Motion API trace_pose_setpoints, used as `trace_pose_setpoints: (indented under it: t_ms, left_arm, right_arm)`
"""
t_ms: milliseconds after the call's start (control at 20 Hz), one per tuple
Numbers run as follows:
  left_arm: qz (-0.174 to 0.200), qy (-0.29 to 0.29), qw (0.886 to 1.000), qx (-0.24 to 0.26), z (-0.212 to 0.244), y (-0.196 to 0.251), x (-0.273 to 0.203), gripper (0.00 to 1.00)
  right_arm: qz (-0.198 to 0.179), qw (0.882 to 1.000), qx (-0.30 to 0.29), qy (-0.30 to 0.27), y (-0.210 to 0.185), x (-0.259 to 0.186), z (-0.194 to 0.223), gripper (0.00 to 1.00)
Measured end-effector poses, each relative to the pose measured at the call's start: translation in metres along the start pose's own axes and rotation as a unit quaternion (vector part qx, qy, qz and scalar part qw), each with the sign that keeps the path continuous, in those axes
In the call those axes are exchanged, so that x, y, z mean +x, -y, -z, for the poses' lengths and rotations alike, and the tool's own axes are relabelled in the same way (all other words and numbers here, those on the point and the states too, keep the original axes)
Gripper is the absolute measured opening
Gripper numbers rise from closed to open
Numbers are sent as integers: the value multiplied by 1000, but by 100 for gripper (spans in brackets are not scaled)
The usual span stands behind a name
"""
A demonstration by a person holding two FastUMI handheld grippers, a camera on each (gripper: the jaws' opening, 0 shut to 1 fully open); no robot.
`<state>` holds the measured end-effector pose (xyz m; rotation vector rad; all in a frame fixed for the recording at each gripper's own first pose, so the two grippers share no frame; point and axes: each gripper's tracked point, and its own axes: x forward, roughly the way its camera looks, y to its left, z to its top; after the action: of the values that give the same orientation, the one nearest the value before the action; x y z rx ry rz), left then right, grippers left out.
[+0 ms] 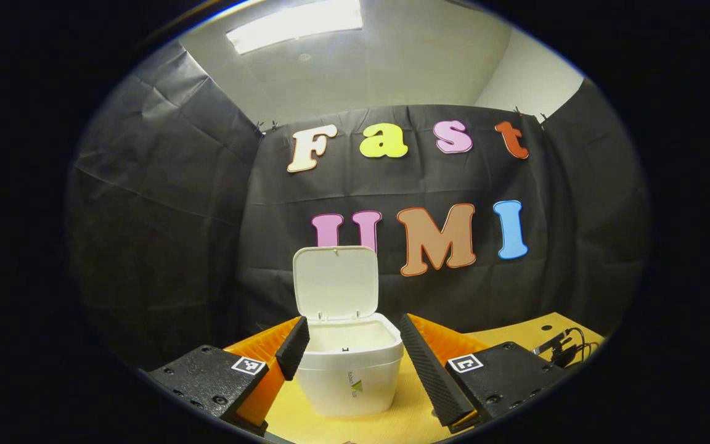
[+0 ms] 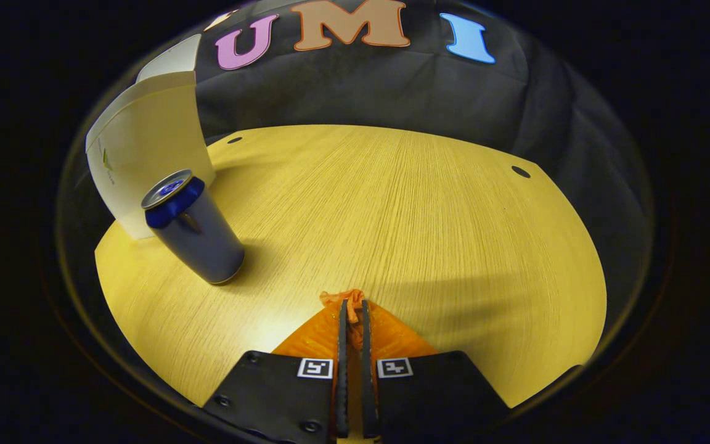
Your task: Press the lid of the desktop garbage bin to open it, pick up the crumpled paper on the desktop and throw it into the bin, then pick up the pop can on the desktop and drop it into the bin, and finally close the garbage bin lid.
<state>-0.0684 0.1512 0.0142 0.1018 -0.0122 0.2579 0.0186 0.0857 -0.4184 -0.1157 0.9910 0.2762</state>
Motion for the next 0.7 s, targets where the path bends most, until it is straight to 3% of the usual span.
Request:
trace_pose_setpoints:
  t_ms: [150,350,700]
  left_arm:
    - [9,2,1000,0,-1,5,2,91]
    - [24,0,1000,-1,1,13,4,93]
    - [31,1,999,-7,2,13,7,91]
  right_arm:
    - [-1,999,1,36,-1,-15,-20,12]
    - [-9,994,-4,108,-5,-50,-76,12]
    - [-35,970,-4,240,-24,-121,-176,11]
